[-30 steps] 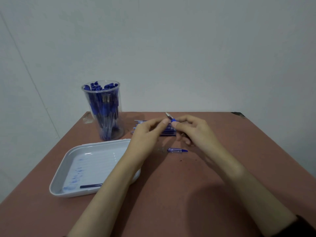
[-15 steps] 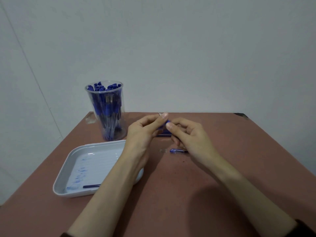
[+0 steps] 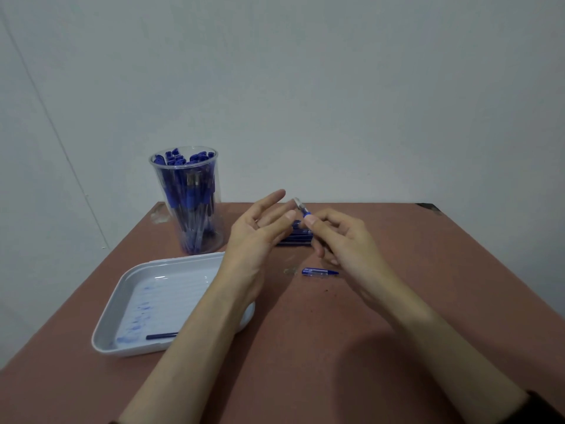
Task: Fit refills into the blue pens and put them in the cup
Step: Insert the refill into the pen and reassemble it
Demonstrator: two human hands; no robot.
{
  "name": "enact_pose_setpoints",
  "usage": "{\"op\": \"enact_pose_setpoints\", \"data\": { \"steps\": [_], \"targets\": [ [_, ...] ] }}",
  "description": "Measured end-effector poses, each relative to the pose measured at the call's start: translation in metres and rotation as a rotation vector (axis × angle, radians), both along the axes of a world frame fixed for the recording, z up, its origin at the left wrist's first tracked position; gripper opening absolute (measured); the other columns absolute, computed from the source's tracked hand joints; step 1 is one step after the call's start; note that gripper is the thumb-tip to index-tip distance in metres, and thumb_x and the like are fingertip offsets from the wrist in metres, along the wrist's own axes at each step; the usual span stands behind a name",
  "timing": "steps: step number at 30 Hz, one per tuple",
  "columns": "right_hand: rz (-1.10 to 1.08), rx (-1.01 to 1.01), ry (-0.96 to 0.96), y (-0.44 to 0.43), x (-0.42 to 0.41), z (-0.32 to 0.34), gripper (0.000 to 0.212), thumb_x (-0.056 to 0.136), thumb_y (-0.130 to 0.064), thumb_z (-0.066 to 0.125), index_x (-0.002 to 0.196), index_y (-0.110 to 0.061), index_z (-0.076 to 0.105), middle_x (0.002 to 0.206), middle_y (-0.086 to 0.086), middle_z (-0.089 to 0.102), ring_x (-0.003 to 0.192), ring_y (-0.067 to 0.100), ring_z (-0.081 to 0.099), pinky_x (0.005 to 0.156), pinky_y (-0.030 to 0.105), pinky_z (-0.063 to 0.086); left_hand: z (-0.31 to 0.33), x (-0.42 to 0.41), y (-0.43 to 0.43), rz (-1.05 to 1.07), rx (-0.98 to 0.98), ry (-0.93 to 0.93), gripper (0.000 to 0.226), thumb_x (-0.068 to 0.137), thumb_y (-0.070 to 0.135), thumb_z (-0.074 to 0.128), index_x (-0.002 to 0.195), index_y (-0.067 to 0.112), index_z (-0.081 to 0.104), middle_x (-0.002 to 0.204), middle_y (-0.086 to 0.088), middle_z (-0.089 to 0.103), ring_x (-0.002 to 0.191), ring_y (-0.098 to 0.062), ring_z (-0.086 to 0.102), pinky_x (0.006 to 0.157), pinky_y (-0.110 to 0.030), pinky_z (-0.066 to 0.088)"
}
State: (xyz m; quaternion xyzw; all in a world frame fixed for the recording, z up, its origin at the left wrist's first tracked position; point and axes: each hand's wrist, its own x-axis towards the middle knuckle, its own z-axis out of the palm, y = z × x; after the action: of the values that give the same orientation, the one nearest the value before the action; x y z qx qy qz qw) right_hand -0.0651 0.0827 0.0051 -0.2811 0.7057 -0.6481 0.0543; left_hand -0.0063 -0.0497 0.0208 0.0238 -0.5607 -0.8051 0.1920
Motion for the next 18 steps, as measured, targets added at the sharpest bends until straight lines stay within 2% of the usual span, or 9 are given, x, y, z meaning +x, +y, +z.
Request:
{"op": "enact_pose_setpoints", "data": {
  "steps": [3, 7, 10, 11, 15, 18],
  "targets": [
    [0.043, 0.022, 0.01, -0.0003, 0.0027, 0.0018, 0.022, 0.096, -0.025, 0.056, 0.089, -0.007, 0.066, 0.054, 0.004, 0.046, 0.041, 0.009, 0.028, 0.048, 0.025, 0.026, -0.0008, -0.001, 0.0007, 0.026, 0.016, 0.021, 0.039, 0.083, 0.0, 0.063, 0.121, 0.011, 0.059, 0.092, -0.003, 0.074, 0.081, -0.009, 0.069, 0.075, -0.017, 0.054],
    [-0.032, 0.123, 0.148, -0.0005, 0.0007, -0.0024, 0.014, 0.092, -0.034, 0.06, 0.088, -0.024, 0.069, 0.057, 0.003, 0.053, 0.048, 0.01, 0.041, 0.055, 0.032, 0.035, -0.0029, -0.0027, 0.0, 0.107, 0.01, 0.008, 0.036, 0.081, -0.001, 0.067, 0.116, 0.006, 0.062, 0.077, -0.003, 0.07, 0.071, -0.006, 0.067, 0.065, -0.013, 0.051],
    [-0.1, 0.17, 0.282, 0.0001, -0.0007, -0.0053, 0.011, 0.089, -0.037, 0.062, 0.09, -0.029, 0.069, 0.069, 0.011, 0.064, 0.061, 0.027, 0.055, 0.066, 0.046, 0.049, -0.0051, -0.0034, 0.0018, 0.107, -0.018, -0.026, 0.028, 0.082, 0.003, 0.067, 0.11, 0.006, 0.065, 0.069, 0.005, 0.069, 0.067, -0.003, 0.066, 0.062, -0.012, 0.05],
    [-0.12, 0.197, 0.328, 0.001, -0.001, -0.0055, 0.01, 0.09, -0.036, 0.062, 0.091, -0.029, 0.069, 0.069, 0.01, 0.064, 0.064, 0.028, 0.056, 0.067, 0.046, 0.05, -0.0059, -0.0036, 0.0018, 0.107, -0.021, -0.038, 0.025, 0.083, 0.004, 0.067, 0.107, 0.007, 0.067, 0.071, 0.005, 0.07, 0.069, -0.004, 0.066, 0.063, -0.013, 0.051],
    [-0.203, 0.273, 0.488, 0.0036, -0.0031, -0.0071, 0.007, 0.089, -0.035, 0.064, 0.093, -0.03, 0.067, 0.063, -0.003, 0.062, 0.06, 0.015, 0.057, 0.061, 0.037, 0.05, -0.0094, -0.0058, 0.0, 0.115, -0.087, -0.109, 0.014, 0.083, 0.014, 0.068, 0.097, 0.01, 0.071, 0.089, -0.003, 0.071, 0.085, -0.011, 0.066, 0.081, -0.022, 0.051],
    [-0.273, 0.309, 0.588, 0.004, -0.0028, -0.0061, 0.005, 0.086, -0.033, 0.068, 0.09, -0.031, 0.067, 0.063, -0.012, 0.061, 0.06, 0.009, 0.056, 0.061, 0.032, 0.049, -0.0103, -0.0054, 0.0002, 0.109, -0.08, -0.129, 0.007, 0.083, 0.016, 0.068, 0.087, 0.01, 0.07, 0.088, -0.004, 0.068, 0.086, -0.013, 0.064, 0.083, -0.024, 0.048]
  ]
}}
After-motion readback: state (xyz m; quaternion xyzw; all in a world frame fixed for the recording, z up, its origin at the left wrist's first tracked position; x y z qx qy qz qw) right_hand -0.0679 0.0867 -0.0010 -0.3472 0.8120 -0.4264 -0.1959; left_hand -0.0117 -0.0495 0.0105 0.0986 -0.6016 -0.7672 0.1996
